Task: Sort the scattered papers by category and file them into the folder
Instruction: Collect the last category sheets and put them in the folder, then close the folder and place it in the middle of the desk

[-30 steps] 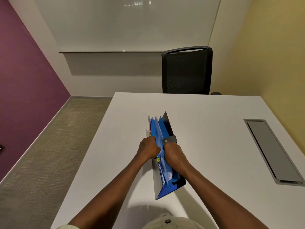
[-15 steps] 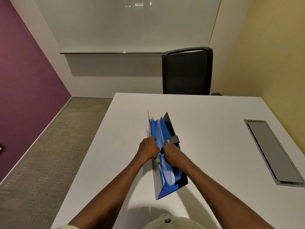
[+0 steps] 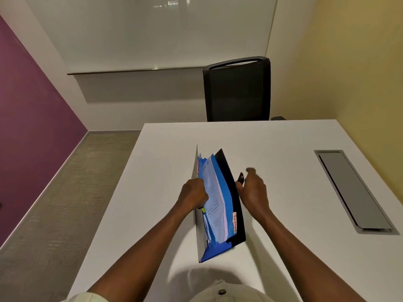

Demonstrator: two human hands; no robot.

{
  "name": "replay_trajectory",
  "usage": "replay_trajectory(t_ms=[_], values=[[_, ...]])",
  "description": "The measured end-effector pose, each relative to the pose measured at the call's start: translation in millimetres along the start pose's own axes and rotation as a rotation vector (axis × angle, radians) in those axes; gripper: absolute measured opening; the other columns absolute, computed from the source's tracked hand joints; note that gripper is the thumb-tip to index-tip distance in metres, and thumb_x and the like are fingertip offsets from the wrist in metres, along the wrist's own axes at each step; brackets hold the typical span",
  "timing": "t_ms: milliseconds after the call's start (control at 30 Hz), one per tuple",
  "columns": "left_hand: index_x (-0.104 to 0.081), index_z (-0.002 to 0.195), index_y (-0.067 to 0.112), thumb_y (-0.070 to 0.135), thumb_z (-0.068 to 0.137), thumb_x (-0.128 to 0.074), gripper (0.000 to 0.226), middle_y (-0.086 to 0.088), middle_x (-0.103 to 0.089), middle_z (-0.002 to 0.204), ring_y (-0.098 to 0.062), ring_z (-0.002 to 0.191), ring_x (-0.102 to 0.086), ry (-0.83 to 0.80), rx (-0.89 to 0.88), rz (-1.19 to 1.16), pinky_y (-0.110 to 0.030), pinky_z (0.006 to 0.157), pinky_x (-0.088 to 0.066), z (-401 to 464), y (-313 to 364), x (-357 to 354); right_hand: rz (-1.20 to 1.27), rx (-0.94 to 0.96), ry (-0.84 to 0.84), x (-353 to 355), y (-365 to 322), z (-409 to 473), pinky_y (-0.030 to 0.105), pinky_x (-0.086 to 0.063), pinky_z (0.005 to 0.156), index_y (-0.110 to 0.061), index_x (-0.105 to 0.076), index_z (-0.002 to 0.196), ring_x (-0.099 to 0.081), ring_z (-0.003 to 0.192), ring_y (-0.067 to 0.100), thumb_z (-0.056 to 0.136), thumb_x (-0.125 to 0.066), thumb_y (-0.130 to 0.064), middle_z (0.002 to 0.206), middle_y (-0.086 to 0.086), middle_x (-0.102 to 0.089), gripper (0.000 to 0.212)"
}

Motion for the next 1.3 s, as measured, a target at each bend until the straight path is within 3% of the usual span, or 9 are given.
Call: replay_trajectory(t_ms=[100, 200, 300, 433, 633, 867, 1000, 1133, 1300], values=[[-0.033, 0.150, 0.011, 0.016, 0.095, -0.059, 0.061, -0.014, -0.053, 0.139, -0.025, 0.116, -0.057, -0.020, -0.044, -0.051, -0.026, 0.088, -0.045, -2.3, 18.8, -9.9, 0.183, -0.171, -0.144, -13.1, 38.3, 5.0, 0.046, -0.055, 0.057, 0.003, -0.060, 0.076, -0.066, 0.061, 0.026, 0.093, -0.056, -0.014, 0.068, 0.008, -0.066, 0.025], [-0.008, 0.159, 0.026, 0.031, 0.097, -0.060, 0.081, -0.014, -0.050, 0.142, -0.021, 0.114, -0.056, -0.069, -0.105, -0.110, -0.020, 0.082, -0.043, -0.9, 45.0, -32.3, 0.270, -0.219, -0.180, -16.5, 54.1, 3.7, 0.046, -0.058, 0.057, 0.003, -0.063, 0.076, -0.067, 0.059, 0.024, 0.094, -0.057, -0.013, 0.068, 0.010, -0.067, 0.025], [0.009, 0.156, 0.038, 0.053, 0.091, -0.060, 0.095, -0.023, -0.022, 0.159, -0.037, 0.133, -0.047, -0.080, -0.181, -0.028, -0.041, 0.100, -0.048, 0.3, 75.8, -53.4, 0.237, -0.219, -0.204, -16.2, 62.2, 3.0, 0.038, -0.060, 0.059, -0.004, -0.066, 0.079, -0.067, 0.060, 0.020, 0.095, -0.055, -0.013, 0.071, 0.007, -0.068, 0.021], [0.002, 0.157, 0.032, 0.047, 0.094, -0.059, 0.088, -0.016, -0.033, 0.153, -0.028, 0.121, -0.057, -0.105, -0.240, -0.007, -0.044, 0.098, -0.049, -1.3, 101.3, -76.4, 0.162, -0.227, -0.219, -13.7, 85.5, 1.9, 0.032, -0.058, 0.065, -0.013, -0.065, 0.077, -0.066, 0.063, 0.016, 0.097, -0.053, -0.016, 0.072, 0.003, -0.067, 0.023], [-0.011, 0.158, 0.018, 0.036, 0.095, -0.062, 0.082, -0.008, -0.034, 0.158, -0.027, 0.140, -0.042, -0.246, -0.101, 0.004, -0.043, 0.114, -0.036, 6.2, 83.4, -115.3, 0.197, -0.432, -0.229, -9.7, 147.6, -8.9, 0.018, -0.047, 0.055, -0.008, -0.061, 0.094, -0.062, 0.066, 0.011, 0.099, -0.049, -0.016, 0.085, 0.006, -0.065, 0.015], [-0.035, 0.147, 0.016, 0.023, 0.092, -0.061, 0.061, -0.011, -0.049, 0.145, -0.032, 0.128, -0.052, -0.275, -0.092, -0.010, -0.044, 0.106, -0.044, -2.4, 67.4, -157.3, 0.248, -0.553, -0.206, -3.7, 222.1, -24.6, 0.045, -0.059, 0.077, -0.013, -0.068, 0.081, -0.069, 0.078, 0.030, 0.095, -0.051, -0.013, 0.081, 0.012, -0.070, 0.022], [-0.031, 0.152, 0.018, 0.019, 0.092, -0.060, 0.066, -0.014, -0.034, 0.154, -0.040, 0.137, -0.039, -0.317, -0.149, 0.083, -0.049, 0.112, -0.038, 0.0, 72.1, -179.2, 0.197, -0.560, -0.126, 8.9, 241.3, -27.2, 0.028, -0.047, 0.066, 0.001, -0.072, 0.087, -0.064, 0.074, 0.026, 0.091, -0.061, -0.009, 0.078, 0.012, -0.068, 0.016], [-0.020, 0.156, 0.026, 0.025, 0.091, -0.066, 0.080, -0.014, -0.015, 0.161, -0.048, 0.137, -0.035, -0.422, -0.182, 0.299, -0.053, 0.107, -0.042, -1.5, 66.0, -207.4, 0.168, -0.557, -0.001, 19.1, 251.6, -21.5, 0.029, -0.045, 0.064, 0.004, -0.069, 0.075, -0.058, 0.068, 0.024, 0.089, -0.061, -0.008, 0.073, 0.015, -0.067, 0.020], [-0.007, 0.159, 0.030, 0.024, 0.096, -0.060, 0.082, -0.016, 0.010, 0.164, -0.054, 0.145, -0.011, -0.459, -0.166, 0.424, -0.053, 0.113, -0.032, 1.0, 58.6, -228.1, 0.080, -0.439, -0.056, 6.9, 247.8, -18.8, 0.022, -0.034, 0.052, 0.001, -0.064, 0.064, -0.050, 0.053, 0.015, 0.095, -0.056, -0.014, 0.063, 0.011, -0.063, 0.035]])
Point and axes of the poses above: each hand's wrist, its own z-axis towards the middle knuckle, its own x-axis out of the back of the hand, y = z × x, the point moved 7 cm from there along z, towards the middle knuckle
